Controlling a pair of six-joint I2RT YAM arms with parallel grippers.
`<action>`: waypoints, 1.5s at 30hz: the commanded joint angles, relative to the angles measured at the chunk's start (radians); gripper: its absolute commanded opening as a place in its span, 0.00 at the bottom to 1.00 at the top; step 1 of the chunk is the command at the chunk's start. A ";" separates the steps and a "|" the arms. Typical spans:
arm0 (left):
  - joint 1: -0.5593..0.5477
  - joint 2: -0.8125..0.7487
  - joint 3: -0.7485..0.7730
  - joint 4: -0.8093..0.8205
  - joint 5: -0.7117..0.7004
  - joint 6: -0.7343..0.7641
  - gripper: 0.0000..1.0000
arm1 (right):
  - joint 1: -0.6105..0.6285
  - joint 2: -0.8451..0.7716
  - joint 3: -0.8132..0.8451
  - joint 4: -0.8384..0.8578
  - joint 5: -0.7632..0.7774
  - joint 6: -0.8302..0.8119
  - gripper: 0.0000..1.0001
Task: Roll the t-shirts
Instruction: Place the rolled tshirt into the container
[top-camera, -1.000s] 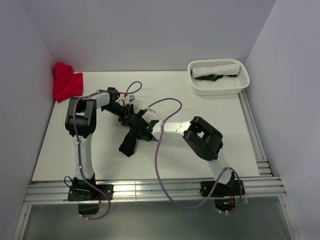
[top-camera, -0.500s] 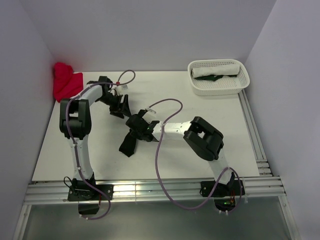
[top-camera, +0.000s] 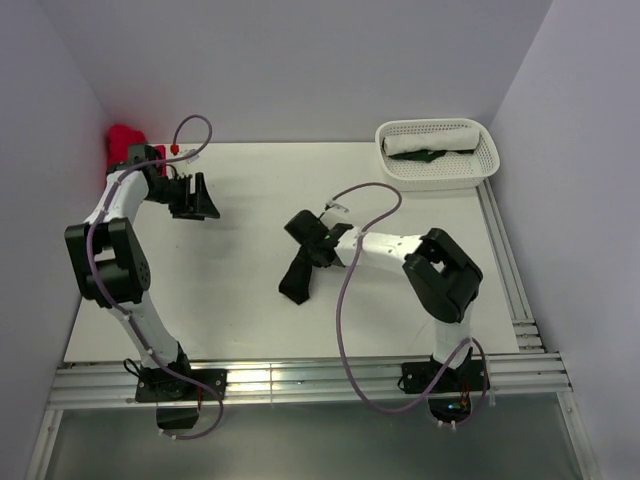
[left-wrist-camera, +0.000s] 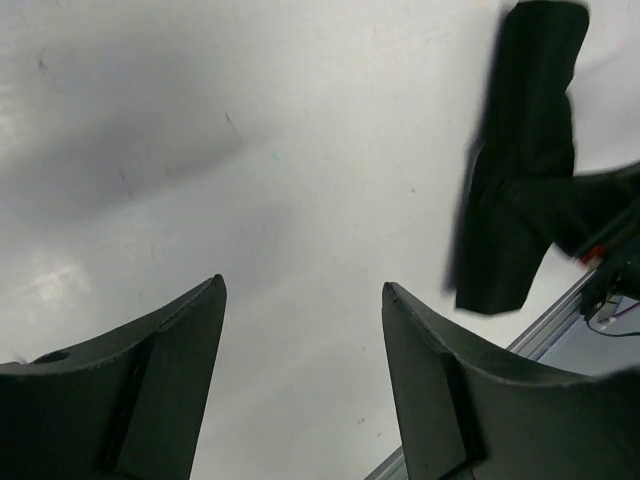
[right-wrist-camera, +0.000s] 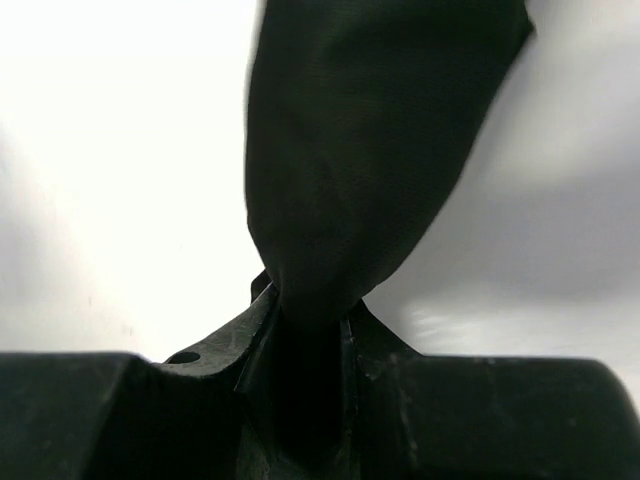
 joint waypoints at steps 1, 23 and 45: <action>0.011 -0.141 -0.084 0.020 0.037 0.072 0.68 | -0.056 -0.112 0.039 -0.083 0.076 -0.092 0.00; 0.051 -0.207 -0.201 0.008 0.120 0.140 0.65 | -0.547 -0.295 0.315 -0.187 0.150 -0.316 0.00; 0.048 -0.072 -0.121 -0.028 0.132 0.172 0.63 | -0.917 0.265 0.781 -0.175 0.084 -0.195 0.00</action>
